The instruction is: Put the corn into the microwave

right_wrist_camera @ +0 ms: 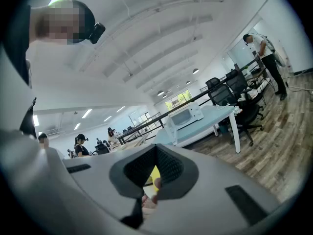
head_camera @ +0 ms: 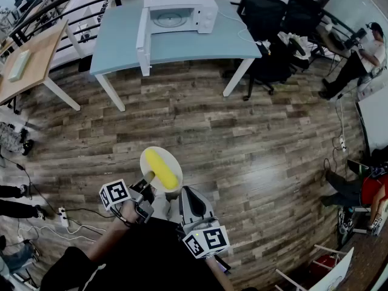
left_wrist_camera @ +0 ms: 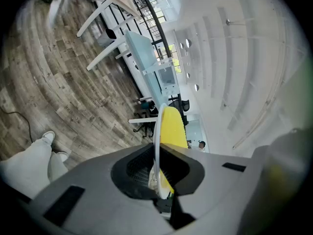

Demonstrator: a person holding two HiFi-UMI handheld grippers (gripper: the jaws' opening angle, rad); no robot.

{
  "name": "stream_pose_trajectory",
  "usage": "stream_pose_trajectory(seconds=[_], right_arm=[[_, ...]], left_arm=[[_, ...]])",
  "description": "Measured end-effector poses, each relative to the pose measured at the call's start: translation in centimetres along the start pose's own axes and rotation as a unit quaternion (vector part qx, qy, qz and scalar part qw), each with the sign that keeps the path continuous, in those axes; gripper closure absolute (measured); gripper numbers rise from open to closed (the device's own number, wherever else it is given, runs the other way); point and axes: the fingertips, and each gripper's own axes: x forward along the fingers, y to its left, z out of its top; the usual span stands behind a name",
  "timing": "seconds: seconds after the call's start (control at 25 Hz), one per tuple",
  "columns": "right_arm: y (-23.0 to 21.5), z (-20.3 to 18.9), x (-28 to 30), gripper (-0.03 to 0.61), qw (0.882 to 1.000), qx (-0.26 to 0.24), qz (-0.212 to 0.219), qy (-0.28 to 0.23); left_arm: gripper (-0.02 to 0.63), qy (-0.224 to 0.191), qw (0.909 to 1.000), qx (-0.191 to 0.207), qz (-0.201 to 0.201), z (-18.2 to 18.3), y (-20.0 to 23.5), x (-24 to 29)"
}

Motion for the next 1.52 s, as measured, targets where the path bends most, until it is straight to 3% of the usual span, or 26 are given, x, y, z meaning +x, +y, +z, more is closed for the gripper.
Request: stream_pose_trajectory(seconds=[0.24,0.56,1.52], right_arm=[[3.4,-2.8,2.4,0.569,1.0,0.001,0.014,0.018],[5.4,-2.8,3.6,0.569,1.0,-0.011,0.015,0.006],[3.3,-2.8,2.8,0.569,0.997,0.009,-0.072,-0.039]], left_arm=[[0.589,0.0,1.0,0.003,0.003,2.4,1.6,-2.0],[0.589,0.0,0.9999,0.01,-0.002,4.5,1.8,-3.3],[0.589,0.066,0.9966,0.046,-0.016,5.0,0.4,0.8]])
